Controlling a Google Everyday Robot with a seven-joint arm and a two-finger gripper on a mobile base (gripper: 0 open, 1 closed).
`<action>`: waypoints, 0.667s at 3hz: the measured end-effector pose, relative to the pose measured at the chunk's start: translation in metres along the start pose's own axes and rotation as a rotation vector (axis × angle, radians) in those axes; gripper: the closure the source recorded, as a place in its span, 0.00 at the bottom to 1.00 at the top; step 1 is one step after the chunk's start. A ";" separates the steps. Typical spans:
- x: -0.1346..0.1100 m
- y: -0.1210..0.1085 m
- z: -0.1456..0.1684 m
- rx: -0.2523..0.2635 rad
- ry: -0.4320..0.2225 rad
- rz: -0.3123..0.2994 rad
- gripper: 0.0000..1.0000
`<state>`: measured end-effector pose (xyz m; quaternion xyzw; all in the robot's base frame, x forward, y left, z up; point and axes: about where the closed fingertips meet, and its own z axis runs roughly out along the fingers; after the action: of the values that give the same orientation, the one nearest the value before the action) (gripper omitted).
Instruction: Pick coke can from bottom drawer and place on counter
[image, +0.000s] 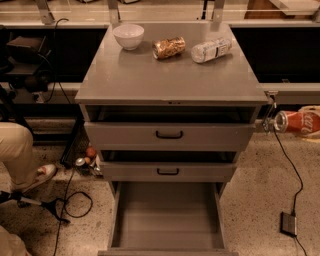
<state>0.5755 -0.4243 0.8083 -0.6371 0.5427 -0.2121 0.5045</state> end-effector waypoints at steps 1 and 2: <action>-0.053 -0.081 -0.014 -0.062 -0.018 -0.083 1.00; -0.053 -0.081 -0.013 -0.063 -0.019 -0.083 1.00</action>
Offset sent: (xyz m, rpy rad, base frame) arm 0.0106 0.0467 0.1253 -0.1076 0.0424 0.0789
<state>0.5859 -0.3894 0.8991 -0.6764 0.5177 -0.2097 0.4801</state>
